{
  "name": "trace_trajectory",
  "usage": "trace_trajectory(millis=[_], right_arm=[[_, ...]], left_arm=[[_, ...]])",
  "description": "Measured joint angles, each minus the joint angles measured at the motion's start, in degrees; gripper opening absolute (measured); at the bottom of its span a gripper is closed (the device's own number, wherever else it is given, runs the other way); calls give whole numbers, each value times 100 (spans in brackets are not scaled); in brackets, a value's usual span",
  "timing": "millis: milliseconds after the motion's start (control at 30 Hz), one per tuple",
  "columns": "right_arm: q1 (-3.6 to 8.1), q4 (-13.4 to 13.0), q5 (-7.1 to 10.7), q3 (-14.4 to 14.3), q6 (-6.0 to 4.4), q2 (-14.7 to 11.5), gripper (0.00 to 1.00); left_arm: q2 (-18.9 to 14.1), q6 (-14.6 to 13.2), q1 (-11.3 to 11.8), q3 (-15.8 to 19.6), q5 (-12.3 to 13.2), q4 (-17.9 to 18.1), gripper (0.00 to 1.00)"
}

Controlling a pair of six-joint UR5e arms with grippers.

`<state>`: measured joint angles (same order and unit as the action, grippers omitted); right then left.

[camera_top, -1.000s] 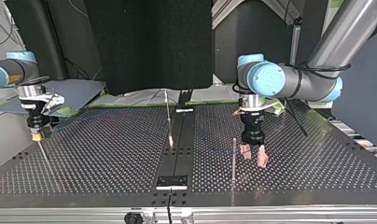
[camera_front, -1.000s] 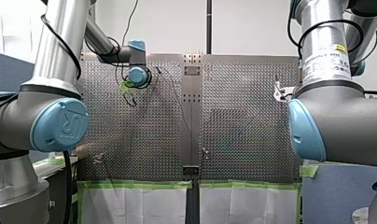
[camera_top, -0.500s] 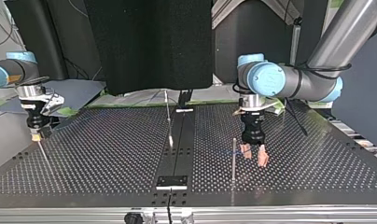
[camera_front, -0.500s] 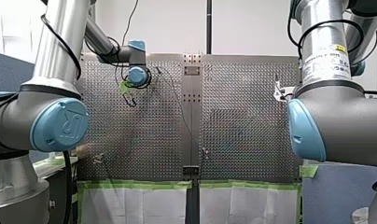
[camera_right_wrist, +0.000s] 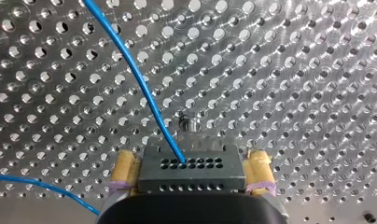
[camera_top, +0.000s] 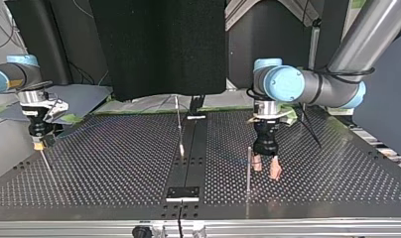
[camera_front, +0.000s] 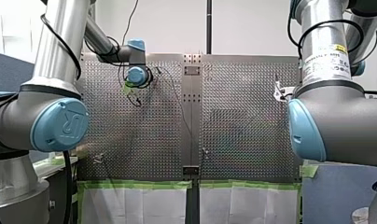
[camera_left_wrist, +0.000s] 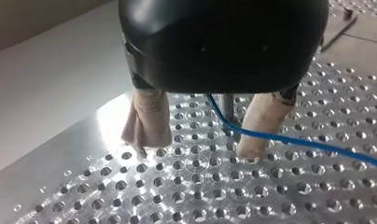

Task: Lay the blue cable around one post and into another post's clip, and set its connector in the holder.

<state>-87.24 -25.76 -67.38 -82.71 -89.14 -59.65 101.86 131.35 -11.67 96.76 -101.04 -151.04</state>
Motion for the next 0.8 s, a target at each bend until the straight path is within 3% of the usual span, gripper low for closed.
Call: trace_trajectory(millis=[367, 667, 800], right_arm=[[0, 16, 2, -1, 8, 0, 100], [5, 34, -8, 1, 9, 0, 100], [8, 35, -11, 2, 9, 0, 100]], left_arm=[[-185, 627, -2, 11, 160, -437, 100], [-219, 583, -57, 16, 133, -674, 100], [-353, 442, -69, 40, 0, -786, 100]])
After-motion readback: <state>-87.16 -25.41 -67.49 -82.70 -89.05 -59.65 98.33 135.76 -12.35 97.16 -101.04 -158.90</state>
